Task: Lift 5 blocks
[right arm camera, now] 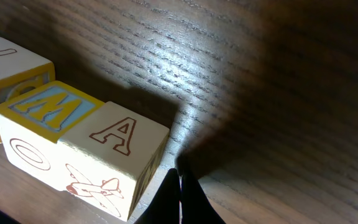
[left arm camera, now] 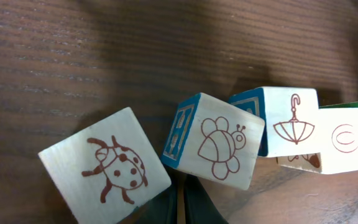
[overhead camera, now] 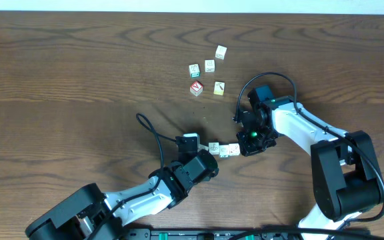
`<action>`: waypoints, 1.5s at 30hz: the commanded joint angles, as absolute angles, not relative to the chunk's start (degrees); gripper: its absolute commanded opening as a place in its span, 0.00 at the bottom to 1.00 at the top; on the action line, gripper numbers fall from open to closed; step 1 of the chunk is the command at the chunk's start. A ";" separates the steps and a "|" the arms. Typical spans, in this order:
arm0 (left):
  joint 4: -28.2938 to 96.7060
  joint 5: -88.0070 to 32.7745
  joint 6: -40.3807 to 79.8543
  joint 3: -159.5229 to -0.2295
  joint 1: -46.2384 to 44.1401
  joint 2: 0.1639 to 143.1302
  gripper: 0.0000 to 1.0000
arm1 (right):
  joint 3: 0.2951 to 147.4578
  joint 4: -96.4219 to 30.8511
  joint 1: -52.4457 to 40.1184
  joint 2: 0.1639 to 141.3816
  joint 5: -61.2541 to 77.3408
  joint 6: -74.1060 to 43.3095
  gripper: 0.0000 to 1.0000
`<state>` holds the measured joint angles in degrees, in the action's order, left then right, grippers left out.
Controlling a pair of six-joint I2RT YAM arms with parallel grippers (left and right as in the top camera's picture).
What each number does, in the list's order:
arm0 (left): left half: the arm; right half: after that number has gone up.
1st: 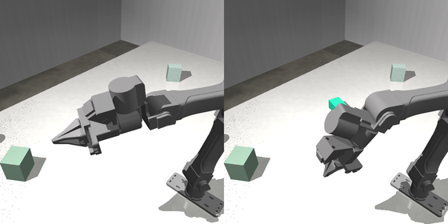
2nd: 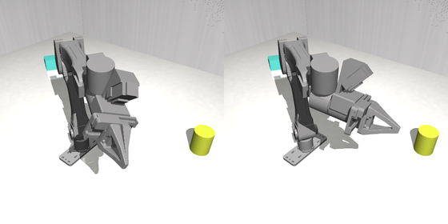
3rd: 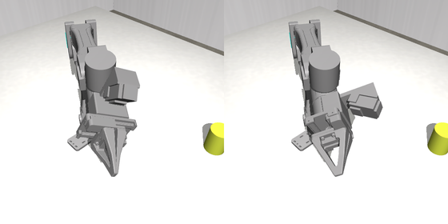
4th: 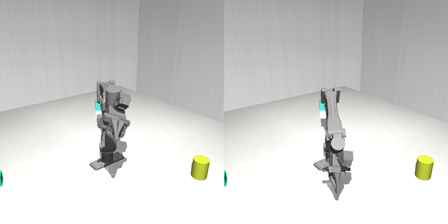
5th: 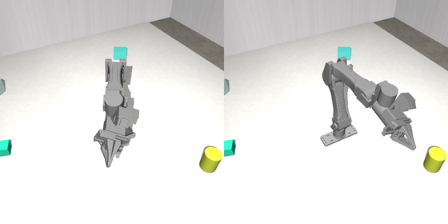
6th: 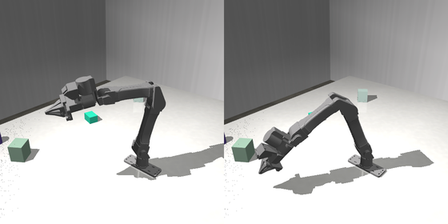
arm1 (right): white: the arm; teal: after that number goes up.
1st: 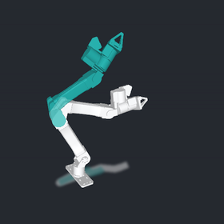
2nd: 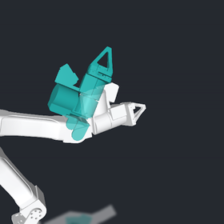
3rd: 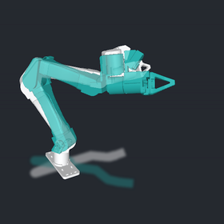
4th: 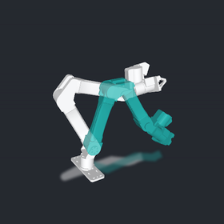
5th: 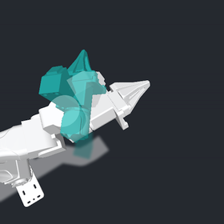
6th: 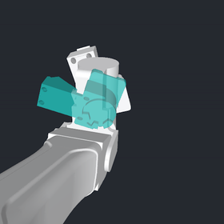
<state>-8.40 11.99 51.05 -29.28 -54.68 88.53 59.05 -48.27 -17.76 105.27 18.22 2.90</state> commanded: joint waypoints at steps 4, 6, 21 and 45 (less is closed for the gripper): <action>-8.93 11.31 51.13 -27.99 -54.28 89.82 0.08 | 58.70 -47.83 -18.11 105.23 18.26 2.20 0.01; -9.37 10.96 51.13 -27.99 -54.30 89.82 0.08 | 58.70 -47.72 -18.11 105.23 18.26 2.17 0.01; -12.99 9.89 51.13 -27.99 -54.33 89.82 0.08 | 58.70 -47.51 -18.11 105.23 18.26 2.17 0.01; -2.35 3.68 52.03 -27.99 -55.61 89.78 0.07 | 58.70 -47.51 -18.11 105.23 18.26 2.20 0.01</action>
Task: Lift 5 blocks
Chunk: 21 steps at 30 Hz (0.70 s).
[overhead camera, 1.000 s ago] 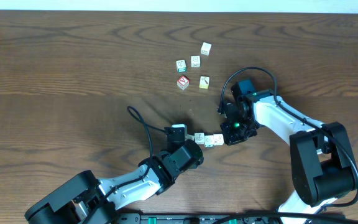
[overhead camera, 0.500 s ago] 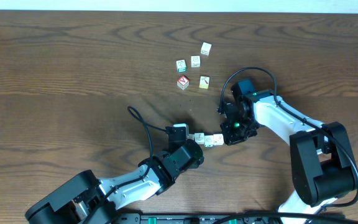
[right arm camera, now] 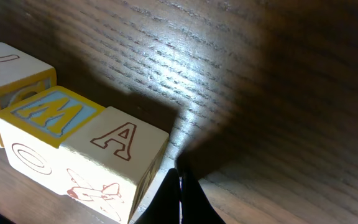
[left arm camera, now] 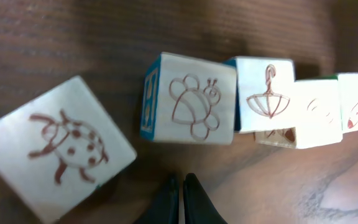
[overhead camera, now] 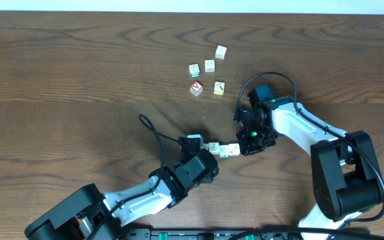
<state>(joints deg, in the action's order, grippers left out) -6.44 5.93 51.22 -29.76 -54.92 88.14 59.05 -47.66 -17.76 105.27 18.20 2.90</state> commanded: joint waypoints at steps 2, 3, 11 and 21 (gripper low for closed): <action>0.12 4.05 53.84 -27.99 -55.70 89.78 0.07 | 58.70 -47.51 -18.11 105.23 18.24 2.20 0.01; 1.21 4.34 54.81 -27.99 -55.70 89.78 0.07 | 58.70 -47.51 -18.11 105.23 18.26 2.17 0.01; 4.03 7.49 57.91 -27.99 -55.68 89.78 0.07 | 58.70 -47.51 -18.11 105.23 18.26 2.20 0.01; 5.98 10.13 59.24 -27.99 -54.02 89.78 0.08 | 58.70 -47.48 -18.11 105.23 18.24 2.20 0.01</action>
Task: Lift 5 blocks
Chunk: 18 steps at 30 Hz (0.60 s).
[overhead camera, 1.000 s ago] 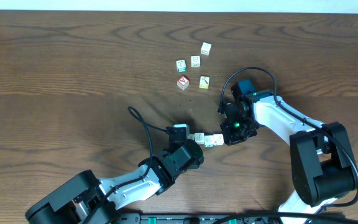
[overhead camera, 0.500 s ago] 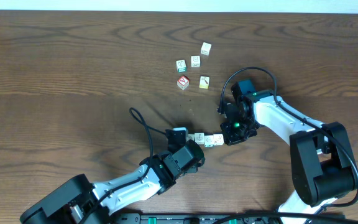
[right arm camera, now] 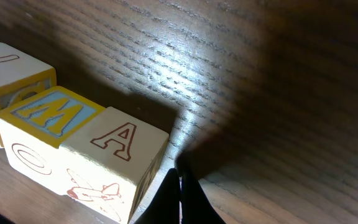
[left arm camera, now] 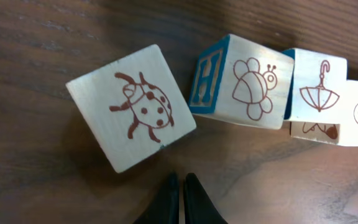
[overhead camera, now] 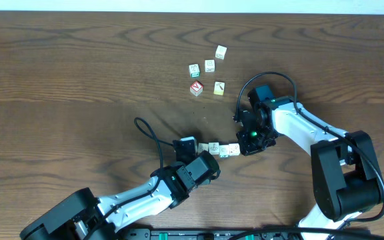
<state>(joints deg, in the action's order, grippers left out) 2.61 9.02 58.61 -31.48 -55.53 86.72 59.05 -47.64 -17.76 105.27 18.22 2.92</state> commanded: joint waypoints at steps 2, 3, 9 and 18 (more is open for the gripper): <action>5.98 10.13 58.96 -27.99 -52.93 89.78 0.07 | 58.70 -47.51 -18.11 105.23 18.24 2.20 0.01; 5.96 10.15 58.54 -27.99 -52.38 89.78 0.07 | 58.70 -47.48 -18.11 105.23 18.24 2.20 0.01; 5.10 10.11 54.04 -28.01 -49.23 89.78 0.07 | 58.70 -47.27 -18.11 105.23 18.26 2.20 0.01; 1.67 8.75 50.50 -28.03 -48.88 89.78 0.08 | 58.70 -46.87 -18.11 105.23 18.26 2.17 0.01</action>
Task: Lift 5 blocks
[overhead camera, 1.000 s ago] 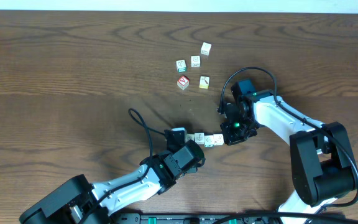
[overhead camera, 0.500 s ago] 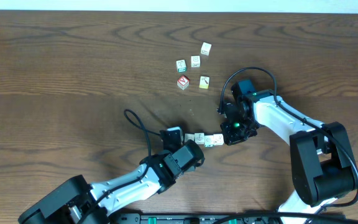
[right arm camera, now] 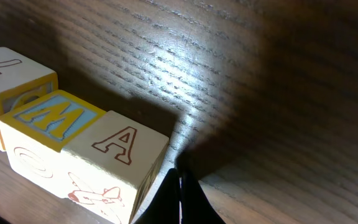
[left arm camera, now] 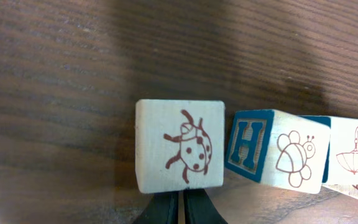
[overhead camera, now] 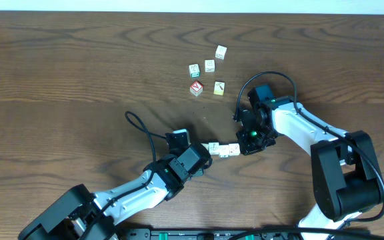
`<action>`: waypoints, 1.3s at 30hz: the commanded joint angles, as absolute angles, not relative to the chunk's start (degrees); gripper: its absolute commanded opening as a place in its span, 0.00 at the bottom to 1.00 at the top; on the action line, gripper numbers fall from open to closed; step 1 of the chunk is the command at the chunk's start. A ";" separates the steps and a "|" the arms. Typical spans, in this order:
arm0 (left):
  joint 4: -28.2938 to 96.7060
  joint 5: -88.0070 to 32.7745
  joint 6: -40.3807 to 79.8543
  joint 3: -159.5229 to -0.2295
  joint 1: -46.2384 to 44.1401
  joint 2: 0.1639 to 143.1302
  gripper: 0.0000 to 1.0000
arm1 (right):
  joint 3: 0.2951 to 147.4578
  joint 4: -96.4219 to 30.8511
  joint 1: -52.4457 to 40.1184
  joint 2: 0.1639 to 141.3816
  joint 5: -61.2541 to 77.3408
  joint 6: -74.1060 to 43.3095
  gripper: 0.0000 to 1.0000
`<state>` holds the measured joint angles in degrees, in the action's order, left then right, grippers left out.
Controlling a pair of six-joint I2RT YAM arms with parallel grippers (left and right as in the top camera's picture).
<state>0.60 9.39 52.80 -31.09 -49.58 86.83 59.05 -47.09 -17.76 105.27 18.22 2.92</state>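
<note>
A row of picture blocks [overhead camera: 223, 150] lies on the wood table between my two grippers. In the left wrist view the ladybug block [left arm camera: 180, 154] sits square at the row's left end, beside the blue H-and-bee block [left arm camera: 272, 155] and the umbrella block [left arm camera: 356, 158]. My left gripper [left arm camera: 180, 202] is shut and empty, its tips against the ladybug block's near face. In the right wrist view the A block [right arm camera: 120, 158] ends the row, next to the yellow M block [right arm camera: 48, 121]. My right gripper [right arm camera: 180, 180] is shut and empty, touching the A block's corner.
Several loose blocks [overhead camera: 209, 65] lie scattered at the back of the table [overhead camera: 59, 80], well apart from the row. Cables loop off both wrists. The right arm [overhead camera: 299, 127] reaches in from the right, the left arm [overhead camera: 145, 190] from the bottom left.
The ladybug block was tilted and skewed off the row; now it sits square, in line with the H block. My left wrist has swung to the left. The right gripper is unchanged.
The ladybug block first lay tilted to the left of the bee block, off my shut left fingers. It then lay further askew, then tilted in front of the fingers, and now squared into the row. The right gripper stayed shut at the A block.
</note>
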 commanded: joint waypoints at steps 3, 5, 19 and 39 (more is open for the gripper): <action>-0.36 8.05 48.47 -28.03 -48.88 89.78 0.07 | 58.70 -46.74 -18.11 105.23 18.26 2.17 0.01; -0.95 7.86 48.42 -28.05 -48.88 89.78 0.07 | 58.70 -46.74 -18.11 105.23 18.26 2.17 0.01; 13.34 9.61 48.56 -28.05 -55.72 73.56 0.07 | 58.70 -47.13 -18.13 105.23 18.39 -1.96 0.01; 15.94 16.93 41.12 -28.01 -45.41 70.91 0.08 | 58.70 -47.27 -18.11 105.23 21.76 -8.12 0.01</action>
<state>17.69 17.39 45.10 -28.21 -46.89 68.25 59.00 -47.37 -17.76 105.27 20.88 -7.25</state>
